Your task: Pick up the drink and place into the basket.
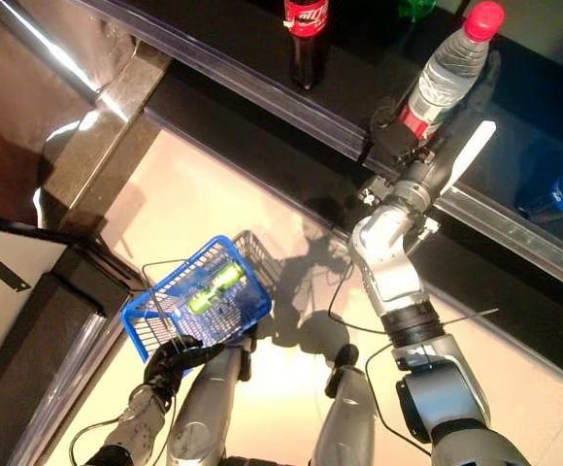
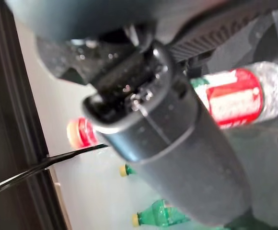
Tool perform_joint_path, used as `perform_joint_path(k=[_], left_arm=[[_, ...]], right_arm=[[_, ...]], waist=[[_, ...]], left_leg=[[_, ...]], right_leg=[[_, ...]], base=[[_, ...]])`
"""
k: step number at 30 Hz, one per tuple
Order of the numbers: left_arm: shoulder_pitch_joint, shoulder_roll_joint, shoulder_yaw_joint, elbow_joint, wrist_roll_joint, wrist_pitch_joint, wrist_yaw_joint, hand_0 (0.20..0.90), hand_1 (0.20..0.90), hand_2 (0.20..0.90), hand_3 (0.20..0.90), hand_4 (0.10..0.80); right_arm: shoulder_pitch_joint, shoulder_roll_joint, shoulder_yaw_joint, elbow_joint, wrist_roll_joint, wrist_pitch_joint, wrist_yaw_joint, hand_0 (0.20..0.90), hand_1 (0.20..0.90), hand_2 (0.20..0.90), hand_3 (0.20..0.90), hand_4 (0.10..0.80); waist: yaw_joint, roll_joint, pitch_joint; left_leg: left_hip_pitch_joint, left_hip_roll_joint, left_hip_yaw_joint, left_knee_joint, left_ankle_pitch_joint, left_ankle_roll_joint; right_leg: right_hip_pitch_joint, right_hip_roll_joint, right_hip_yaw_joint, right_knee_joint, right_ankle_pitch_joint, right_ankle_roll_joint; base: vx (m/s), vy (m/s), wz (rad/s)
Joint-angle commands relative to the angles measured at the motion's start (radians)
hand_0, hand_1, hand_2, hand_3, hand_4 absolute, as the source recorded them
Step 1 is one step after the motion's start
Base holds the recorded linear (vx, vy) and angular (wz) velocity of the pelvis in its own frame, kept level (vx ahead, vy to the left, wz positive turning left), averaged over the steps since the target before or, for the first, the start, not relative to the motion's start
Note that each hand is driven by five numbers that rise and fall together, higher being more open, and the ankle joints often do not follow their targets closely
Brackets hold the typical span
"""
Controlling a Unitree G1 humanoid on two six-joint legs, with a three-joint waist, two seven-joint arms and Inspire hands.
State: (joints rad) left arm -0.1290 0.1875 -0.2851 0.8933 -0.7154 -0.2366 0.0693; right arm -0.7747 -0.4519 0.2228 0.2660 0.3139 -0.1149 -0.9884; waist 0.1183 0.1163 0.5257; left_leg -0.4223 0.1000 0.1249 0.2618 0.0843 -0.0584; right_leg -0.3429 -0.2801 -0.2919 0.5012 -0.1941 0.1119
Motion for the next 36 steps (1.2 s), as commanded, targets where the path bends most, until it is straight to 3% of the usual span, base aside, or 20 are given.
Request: perform_joint_path(k=[1,7,8,9,23,29,36], left_arm=[[0.087,0.041,-0.073,-0.011,-0.008,0.014,-0.01,0.3,0.3,0.3,0.2,0.1],[0.09,0.047,-0.072,-0.012,-0.011,0.009,-0.017,0.3,0.3,0.3,0.2,0.1],[0.09,0.048,-0.072,-0.012,-0.015,0.007,-0.018,0.3,0.3,0.3,0.2,0.1],[0.088,0.049,-0.072,-0.012,-0.019,0.006,-0.02,0.3,0.3,0.3,0.2,0.1],[0.087,0.057,-0.067,-0.001,-0.017,-0.011,-0.03,0.3,0.3,0.3,0.2,0.1],[0.096,0.06,-0.048,-0.011,-0.053,-0.084,-0.03,0.3,0.3,0.3,0.2,0.1],[0.106,0.088,0.013,-0.11,-0.1,-0.153,-0.051,0.3,0.3,0.3,0.2,0.1]], right_arm=[[-0.161,-0.046,-0.044,-0.067,-0.037,-0.061,0.01,0.9,0.9,0.9,0.9,0.8],[-0.187,-0.06,-0.042,-0.041,0.033,-0.068,0.016,0.9,0.9,0.9,0.9,0.8],[-0.192,-0.061,-0.043,-0.034,0.038,-0.068,0.011,0.507,0.507,0.507,0.442,0.342],[-0.197,-0.059,-0.044,-0.029,0.041,-0.067,0.009,0.3,0.3,0.3,0.2,0.1],[-0.234,-0.091,-0.066,0.038,0.039,-0.074,-0.01,0.3,0.3,0.3,0.2,0.1],[-0.232,-0.114,-0.068,0.052,0.033,-0.083,0.028,0.3,0.3,0.3,0.2,0.1],[-0.176,-0.128,-0.084,-0.061,0.021,-0.085,0.116,0.3,0.3,0.3,0.2,0.1]], waist=[[0.026,-0.014,-0.006],[0.034,-0.015,-0.006],[0.036,-0.014,-0.006],[0.037,-0.014,-0.006],[0.048,-0.007,-0.006],[0.045,-0.002,-0.006],[0.024,0.001,-0.006]], left_leg=[[-0.011,-0.003,-0.047,0.078,-0.065,-0.009],[-0.015,-0.007,-0.044,0.072,-0.064,-0.002],[-0.016,-0.007,-0.043,0.071,-0.064,-0.001],[-0.016,-0.009,-0.042,0.069,-0.063,0.0],[-0.01,-0.028,-0.049,0.067,-0.07,0.01],[0.011,-0.031,-0.048,0.072,-0.076,0.008],[0.09,-0.019,-0.037,0.083,-0.083,-0.006]], right_leg=[[-0.025,0.017,0.007,-0.102,0.144,-0.036],[-0.036,0.014,0.003,-0.094,0.143,-0.036],[-0.039,0.013,0.001,-0.091,0.142,-0.037],[-0.041,0.012,0.0,-0.088,0.14,-0.037],[-0.044,0.007,-0.006,-0.063,0.126,-0.042],[-0.025,0.007,-0.01,-0.053,0.113,-0.051],[0.046,0.011,-0.015,-0.027,0.08,-0.071]], base=[[0.0,0.0,0.0],[0.0,0.0,0.0],[0.0,0.0,0.0],[0.0,0.0,0.0],[-0.002,0.0,0.0],[-0.027,0.006,0.01],[-0.045,0.017,0.0]])
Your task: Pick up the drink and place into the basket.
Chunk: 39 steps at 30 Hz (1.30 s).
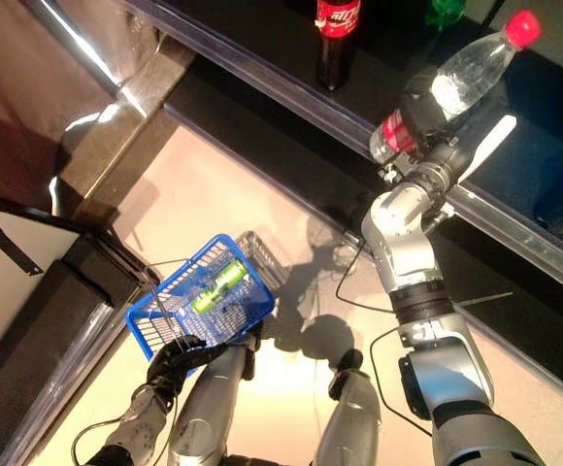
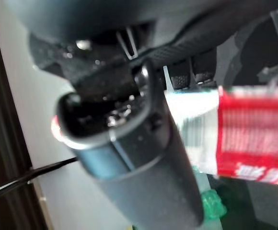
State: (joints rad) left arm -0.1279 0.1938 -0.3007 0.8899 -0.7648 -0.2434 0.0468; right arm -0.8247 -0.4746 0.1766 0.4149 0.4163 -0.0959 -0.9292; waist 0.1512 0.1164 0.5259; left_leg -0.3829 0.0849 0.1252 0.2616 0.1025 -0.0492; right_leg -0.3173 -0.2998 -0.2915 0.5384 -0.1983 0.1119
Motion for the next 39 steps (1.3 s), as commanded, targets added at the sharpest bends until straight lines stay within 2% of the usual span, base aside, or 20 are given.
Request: perform_joint_path(k=[1,4,5,7,10,14,17,22,23,31,39], left_arm=[[0.109,0.089,0.04,-0.138,-0.069,-0.156,-0.035,0.3,0.3,0.3,0.2,0.1],[0.118,0.096,0.051,-0.183,-0.079,-0.165,-0.044,0.3,0.3,0.3,0.2,0.1],[0.13,0.11,0.069,-0.265,-0.097,-0.181,-0.066,0.3,0.3,0.3,0.2,0.1],[0.135,0.116,0.072,-0.298,-0.101,-0.184,-0.073,0.3,0.3,0.3,0.2,0.1],[0.146,0.14,0.079,-0.439,-0.105,-0.181,-0.099,0.3,0.3,0.3,0.2,0.1],[0.156,0.151,0.078,-0.52,-0.087,-0.181,-0.102,0.3,0.3,0.3,0.2,0.1],[0.174,0.176,0.081,-0.672,-0.047,-0.181,-0.125,0.3,0.3,0.3,0.2,0.1],[0.175,0.195,0.065,-0.779,-0.007,-0.168,-0.116,0.3,0.3,0.3,0.2,0.1],[0.173,0.207,0.05,-0.826,0.006,-0.168,-0.114,0.3,0.3,0.3,0.2,0.1],[0.176,0.259,0.031,-0.975,0.043,-0.149,-0.141,0.3,0.3,0.3,0.2,0.1],[0.167,0.3,0.014,-1.053,0.051,-0.131,-0.209,0.3,0.3,0.3,0.2,0.1]], right_arm=[[-0.112,-0.105,-0.041,-0.246,-0.081,-0.103,0.072,0.3,0.3,0.3,0.2,0.1],[-0.091,-0.101,-0.048,-0.293,-0.08,-0.094,0.096,0.3,0.3,0.3,0.2,0.1],[-0.053,-0.09,-0.054,-0.375,-0.083,-0.086,0.146,0.3,0.3,0.3,0.2,0.1],[-0.039,-0.085,-0.053,-0.406,-0.085,-0.083,0.168,0.3,0.3,0.3,0.2,0.1],[0.012,-0.058,-0.033,-0.508,-0.094,-0.087,0.242,0.3,0.3,0.3,0.2,0.1],[0.043,-0.04,-0.01,-0.56,-0.09,-0.081,0.295,0.3,0.3,0.3,0.2,0.1],[0.11,-0.013,0.043,-0.643,-0.038,-0.053,0.398,0.3,0.3,0.3,0.2,0.1],[0.154,0.021,0.1,-0.697,-0.008,-0.028,0.467,0.3,0.3,0.3,0.2,0.1],[0.183,0.042,0.145,-0.712,0.007,-0.014,0.493,0.3,0.3,0.3,0.2,0.1],[0.219,0.085,0.254,-0.7,0.008,0.025,0.512,0.3,0.3,0.3,0.2,0.1],[0.198,0.097,0.296,-0.64,0.01,0.045,0.476,0.3,0.3,0.3,0.2,0.1]], waist=[[-0.013,0.002,-0.006],[-0.017,0.003,-0.014],[-0.023,0.005,-0.033],[-0.024,0.006,-0.041],[-0.028,0.009,-0.064],[-0.028,0.009,-0.081],[-0.02,0.001,-0.108],[-0.01,-0.004,-0.128],[-0.004,-0.008,-0.136],[0.029,-0.009,-0.143],[0.063,-0.005,-0.144]], left_leg=[[0.07,-0.001,-0.034,0.08,-0.098,-0.019],[0.087,0.002,-0.032,0.073,-0.09,-0.024],[0.114,0.007,-0.026,0.056,-0.078,-0.029],[0.124,0.009,-0.025,0.052,-0.07,-0.032],[0.15,0.014,-0.024,0.046,-0.054,-0.038],[0.166,0.016,-0.028,0.049,-0.044,-0.043],[0.201,0.017,-0.035,0.043,-0.038,-0.045],[0.211,0.016,-0.045,0.039,-0.034,-0.046],[0.219,0.014,-0.054,0.037,-0.036,-0.046],[0.236,-0.002,-0.084,0.019,-0.041,-0.044],[0.246,-0.016,-0.107,0.012,-0.05,-0.044]], right_leg=[[0.038,0.033,-0.013,-0.066,0.08,-0.073],[0.056,0.037,-0.012,-0.071,0.076,-0.076],[0.081,0.044,-0.012,-0.084,0.071,-0.079],[0.093,0.045,-0.013,-0.089,0.07,-0.081],[0.123,0.051,-0.019,-0.093,0.06,-0.091],[0.15,0.056,-0.023,-0.097,0.053,-0.097],[0.196,0.061,-0.031,-0.109,0.046,-0.102],[0.222,0.066,-0.042,-0.125,0.048,-0.106],[0.238,0.067,-0.048,-0.131,0.048,-0.106],[0.276,0.064,-0.074,-0.15,0.048,-0.101],[0.305,0.056,-0.107,-0.158,0.044,-0.098]], base=[[0.0,0.0,0.0],[-0.003,0.016,0.01],[-0.005,0.037,0.01],[0.0,0.034,-0.02],[-0.002,0.02,-0.02],[0.024,0.009,0.0],[0.062,0.001,0.01],[0.022,-0.016,0.02],[0.028,-0.026,0.06],[0.014,-0.013,0.12],[0.011,-0.014,0.2]])
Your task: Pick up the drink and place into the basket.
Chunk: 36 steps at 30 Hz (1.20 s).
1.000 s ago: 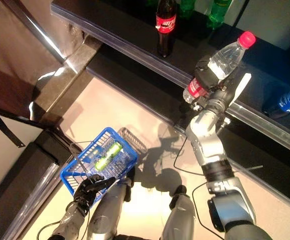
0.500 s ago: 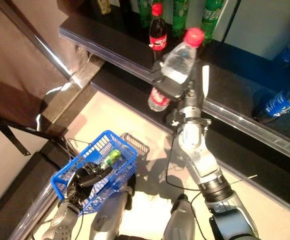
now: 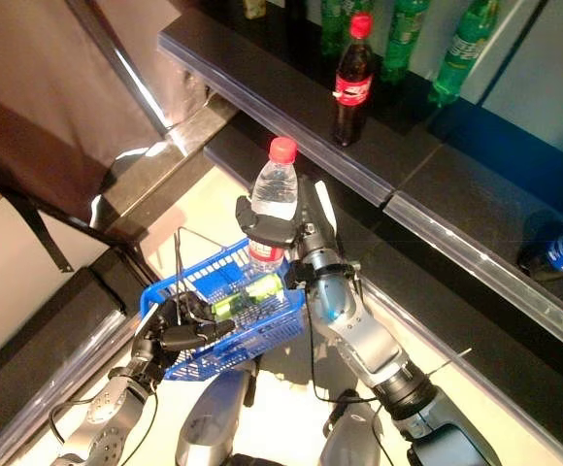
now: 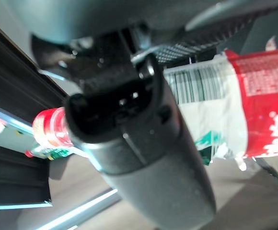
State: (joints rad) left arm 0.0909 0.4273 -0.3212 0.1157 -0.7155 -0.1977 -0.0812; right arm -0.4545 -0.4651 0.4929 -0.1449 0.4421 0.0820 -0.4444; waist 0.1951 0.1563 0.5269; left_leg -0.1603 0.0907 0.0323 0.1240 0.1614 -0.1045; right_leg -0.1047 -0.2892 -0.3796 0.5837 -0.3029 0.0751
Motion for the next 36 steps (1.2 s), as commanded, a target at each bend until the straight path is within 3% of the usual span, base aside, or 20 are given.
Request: perform_joint_path(k=[1,7,11,19,28,36], left_arm=[[-0.052,0.074,0.03,-0.289,-0.003,-0.173,-0.096,0.3,0.3,0.3,0.2,0.1],[-0.079,0.112,0.006,-0.342,-0.013,-0.184,-0.179,0.3,0.3,0.3,0.2,0.1],[-0.113,0.123,-0.02,-0.403,-0.061,-0.17,-0.316,0.3,0.3,0.3,0.2,0.1],[-0.212,0.135,-0.091,-0.47,-0.115,-0.17,-0.395,0.3,0.3,0.3,0.2,0.1],[-0.232,0.144,-0.089,-0.47,-0.156,-0.141,-0.473,0.3,0.3,0.3,0.2,0.1],[-0.226,0.142,-0.054,-0.47,-0.183,-0.117,-0.544,0.3,0.3,0.3,0.2,0.1]], right_arm=[[-0.177,0.089,-0.017,-0.067,-0.014,-0.132,-0.017,0.3,0.3,0.3,0.2,0.1],[-0.206,0.104,0.002,-0.006,-0.031,-0.116,-0.054,0.3,0.3,0.3,0.2,0.1],[-0.206,0.131,0.03,0.073,-0.001,-0.092,-0.066,0.3,0.3,0.3,0.2,0.1],[-0.194,0.194,0.103,0.253,-0.009,-0.092,-0.053,0.3,0.3,0.3,0.2,0.1],[-0.198,0.234,0.141,0.419,-0.045,-0.087,0.002,0.3,0.3,0.3,0.2,0.1],[-0.195,0.206,0.225,0.611,-0.188,0.094,0.124,0.3,0.3,0.3,0.2,0.1]], waist=[[0.024,-0.044,-0.146],[0.046,-0.04,-0.146],[0.059,-0.039,-0.145],[0.066,-0.038,-0.134],[0.09,-0.036,-0.126],[0.12,-0.039,-0.131]], left_leg=[[0.023,-0.025,-0.019,0.146,-0.11,0.011],[0.02,-0.04,-0.041,0.138,-0.118,0.014],[0.015,-0.05,-0.053,0.132,-0.123,0.017],[0.007,-0.062,-0.065,0.128,-0.13,0.024],[-0.006,-0.076,-0.087,0.114,-0.129,0.026],[-0.017,-0.091,-0.105,0.097,-0.129,0.028]], right_leg=[[0.096,0.045,-0.025,-0.206,0.149,-0.061],[0.103,0.039,-0.044,-0.209,0.151,-0.056],[0.104,0.033,-0.06,-0.213,0.158,-0.051],[0.099,0.027,-0.071,-0.216,0.167,-0.047],[0.09,0.025,-0.091,-0.225,0.178,-0.045],[0.083,0.021,-0.109,-0.234,0.182,-0.041]], base=[[0.01,-0.016,0.11],[-0.001,-0.005,0.17],[-0.008,-0.007,0.08],[-0.015,-0.01,0.14],[-0.018,-0.009,0.03],[-0.021,-0.005,0.07]])
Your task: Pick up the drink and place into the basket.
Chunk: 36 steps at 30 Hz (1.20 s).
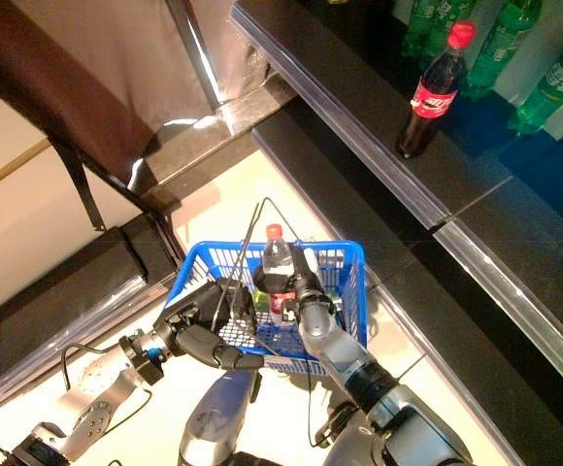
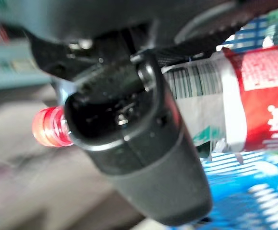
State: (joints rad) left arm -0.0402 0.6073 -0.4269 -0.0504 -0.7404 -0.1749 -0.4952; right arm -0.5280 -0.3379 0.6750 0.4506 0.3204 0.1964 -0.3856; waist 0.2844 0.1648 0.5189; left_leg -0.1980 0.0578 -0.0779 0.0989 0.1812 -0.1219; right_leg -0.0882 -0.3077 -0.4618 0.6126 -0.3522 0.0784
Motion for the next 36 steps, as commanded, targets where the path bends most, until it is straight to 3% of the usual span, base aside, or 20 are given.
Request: perform_joint_path(k=[1,2,12,15,26,27,28,29,36], left_arm=[[-0.092,-0.038,0.058,-0.306,-0.157,-0.138,-0.136,0.3,0.3,0.3,0.2,0.1],[-0.09,-0.038,0.064,-0.305,-0.16,-0.135,-0.147,0.3,0.3,0.3,0.2,0.1],[-0.1,-0.036,0.078,-0.313,-0.154,-0.111,-0.2,0.3,0.3,0.3,0.2,0.1],[-0.11,-0.036,0.089,-0.329,-0.147,-0.086,-0.204,0.3,0.3,0.3,0.2,0.1],[-0.117,-0.042,0.098,-0.344,-0.129,-0.057,-0.2,0.3,0.3,0.3,0.2,0.1],[-0.113,-0.041,0.102,-0.349,-0.133,-0.053,-0.2,0.3,0.3,0.3,0.2,0.1],[-0.109,-0.043,0.102,-0.351,-0.132,-0.052,-0.201,0.3,0.3,0.3,0.2,0.1],[-0.108,-0.046,0.103,-0.353,-0.128,-0.05,-0.202,0.3,0.3,0.3,0.2,0.1],[-0.116,-0.045,0.098,-0.353,-0.124,-0.045,-0.184,0.3,0.3,0.3,0.2,0.1]], right_arm=[[-0.11,0.072,0.053,0.046,-0.071,0.006,0.086,0.3,0.3,0.3,0.2,0.1],[-0.103,0.068,0.06,0.081,-0.09,0.014,0.105,0.3,0.3,0.3,0.2,0.1],[-0.133,0.055,0.109,0.243,-0.277,0.058,0.32,0.3,0.3,0.3,0.2,0.1],[-0.149,0.049,0.142,0.275,-0.338,0.078,0.436,0.3,0.3,0.3,0.2,0.1],[-0.171,0.042,0.205,0.311,-0.571,0.026,0.578,0.3,0.3,0.3,0.2,0.1],[-0.17,0.037,0.21,0.32,-0.609,0.033,0.59,0.542,0.542,0.542,0.483,0.383],[-0.167,0.037,0.211,0.322,-0.622,0.039,0.587,0.594,0.594,0.594,0.543,0.443],[-0.167,0.037,0.209,0.328,-0.631,0.047,0.586,0.9,0.9,0.9,0.9,0.8],[-0.164,0.036,0.184,0.367,-0.576,0.068,0.524,0.9,0.9,0.9,0.9,0.8]], waist=[[0.035,-0.049,-0.121],[0.041,-0.056,-0.117],[0.067,-0.064,-0.099],[0.078,-0.071,-0.096],[0.09,-0.07,-0.089],[0.092,-0.069,-0.087],[0.092,-0.067,-0.086],[0.093,-0.066,-0.083],[0.088,-0.064,-0.073]], left_leg=[[0.019,-0.058,0.004,0.119,-0.149,0.046],[0.028,-0.058,0.001,0.121,-0.171,0.04],[0.019,-0.06,-0.018,0.107,-0.163,0.046],[0.016,-0.059,-0.024,0.101,-0.159,0.048],[0.006,-0.065,-0.034,0.095,-0.153,0.057],[0.004,-0.067,-0.034,0.094,-0.153,0.059],[0.003,-0.067,-0.034,0.094,-0.153,0.06],[0.002,-0.068,-0.035,0.095,-0.153,0.061],[-0.003,-0.068,-0.03,0.094,-0.151,0.064]], right_leg=[[0.065,0.039,-0.03,-0.263,0.23,-0.043],[0.069,0.04,-0.018,-0.255,0.207,-0.035],[0.063,0.049,-0.026,-0.26,0.212,-0.034],[0.063,0.054,-0.028,-0.265,0.214,-0.033],[0.053,0.053,-0.033,-0.26,0.215,-0.031],[0.05,0.051,-0.035,-0.257,0.215,-0.03],[0.049,0.05,-0.037,-0.256,0.215,-0.029],[0.047,0.048,-0.037,-0.255,0.216,-0.028],[0.036,0.044,-0.036,-0.248,0.222,-0.024]], base=[[0.001,-0.072,0.01],[0.005,-0.077,0.09],[-0.02,-0.036,0.04],[-0.011,-0.052,0.05],[-0.001,-0.011,0.04],[0.0,0.0,0.0],[0.0,0.0,0.0],[0.0,0.0,0.0],[0.0,0.0,0.0]])
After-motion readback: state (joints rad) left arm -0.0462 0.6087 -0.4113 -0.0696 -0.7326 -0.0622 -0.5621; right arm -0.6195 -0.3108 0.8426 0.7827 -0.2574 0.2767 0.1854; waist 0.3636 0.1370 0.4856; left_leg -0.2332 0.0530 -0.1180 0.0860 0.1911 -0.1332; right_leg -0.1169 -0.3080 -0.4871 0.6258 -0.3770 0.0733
